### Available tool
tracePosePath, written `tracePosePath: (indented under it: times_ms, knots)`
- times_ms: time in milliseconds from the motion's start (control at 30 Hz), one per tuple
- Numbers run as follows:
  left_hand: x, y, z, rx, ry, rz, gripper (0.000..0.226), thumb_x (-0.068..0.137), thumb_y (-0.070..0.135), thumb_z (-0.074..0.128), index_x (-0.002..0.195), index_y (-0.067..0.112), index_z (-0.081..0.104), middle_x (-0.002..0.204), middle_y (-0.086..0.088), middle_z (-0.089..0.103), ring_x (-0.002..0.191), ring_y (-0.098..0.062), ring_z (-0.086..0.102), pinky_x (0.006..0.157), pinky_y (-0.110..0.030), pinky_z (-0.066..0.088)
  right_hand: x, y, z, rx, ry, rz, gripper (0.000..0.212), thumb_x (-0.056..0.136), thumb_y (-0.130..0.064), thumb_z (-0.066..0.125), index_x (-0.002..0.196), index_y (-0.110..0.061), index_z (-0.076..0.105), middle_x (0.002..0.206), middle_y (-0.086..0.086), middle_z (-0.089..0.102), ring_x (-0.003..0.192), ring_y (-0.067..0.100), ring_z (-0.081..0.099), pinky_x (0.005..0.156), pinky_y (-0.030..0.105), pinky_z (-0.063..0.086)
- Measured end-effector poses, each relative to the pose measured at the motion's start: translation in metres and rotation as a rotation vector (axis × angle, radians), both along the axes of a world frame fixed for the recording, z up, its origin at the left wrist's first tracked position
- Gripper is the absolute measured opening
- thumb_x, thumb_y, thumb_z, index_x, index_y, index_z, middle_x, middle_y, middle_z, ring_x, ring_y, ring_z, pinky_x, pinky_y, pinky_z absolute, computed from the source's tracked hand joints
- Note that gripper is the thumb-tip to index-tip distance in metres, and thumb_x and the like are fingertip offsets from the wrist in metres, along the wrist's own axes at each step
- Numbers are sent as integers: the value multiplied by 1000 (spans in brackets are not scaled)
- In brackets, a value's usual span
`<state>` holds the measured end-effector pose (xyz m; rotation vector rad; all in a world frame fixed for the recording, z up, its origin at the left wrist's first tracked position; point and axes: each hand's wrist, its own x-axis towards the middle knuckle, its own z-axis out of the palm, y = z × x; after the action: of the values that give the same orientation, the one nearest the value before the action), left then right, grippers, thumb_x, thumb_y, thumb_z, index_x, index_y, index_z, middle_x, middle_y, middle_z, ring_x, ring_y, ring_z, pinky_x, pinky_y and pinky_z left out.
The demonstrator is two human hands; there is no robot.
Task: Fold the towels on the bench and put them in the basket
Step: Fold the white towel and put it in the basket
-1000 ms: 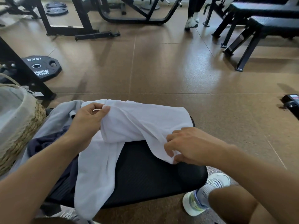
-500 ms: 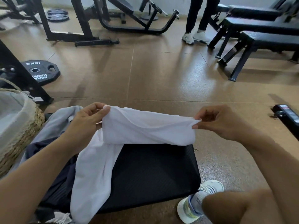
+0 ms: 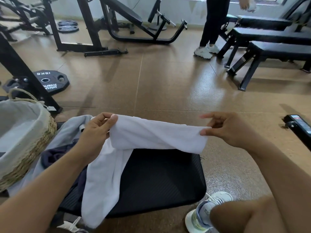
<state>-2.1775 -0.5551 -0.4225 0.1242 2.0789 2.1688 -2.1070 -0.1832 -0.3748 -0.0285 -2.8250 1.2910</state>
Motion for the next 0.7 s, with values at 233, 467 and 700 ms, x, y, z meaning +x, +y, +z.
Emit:
tracePosePath:
  times_ms: [233, 467, 700]
  knots:
    - [14, 9, 43, 120, 122, 128, 17, 90, 44, 69, 80, 30, 70, 88, -3, 63, 92, -20, 54, 87, -36, 45, 5, -23, 28, -191, 135, -88, 19, 97, -30, 63, 82, -23, 72, 85, -13, 76, 81, 4, 71, 75, 11, 49]
    - [34, 9, 90, -81, 346, 321, 25, 105, 40, 43, 93, 23, 57, 81, 3, 56, 74, -5, 52, 71, -20, 46, 29, -37, 87, -298, 350, -55, 27, 93, -22, 66, 69, -35, 65, 63, -8, 66, 58, 12, 51, 57, 25, 42]
    - [40, -8, 107, -323, 500, 306, 21, 106, 35, 45, 91, 22, 53, 69, 6, 46, 59, -6, 40, 58, -29, 37, 48, -29, 132, -250, 238, 81, 17, 74, -35, 73, 77, -19, 69, 59, 8, 68, 47, 16, 60, 45, 24, 53]
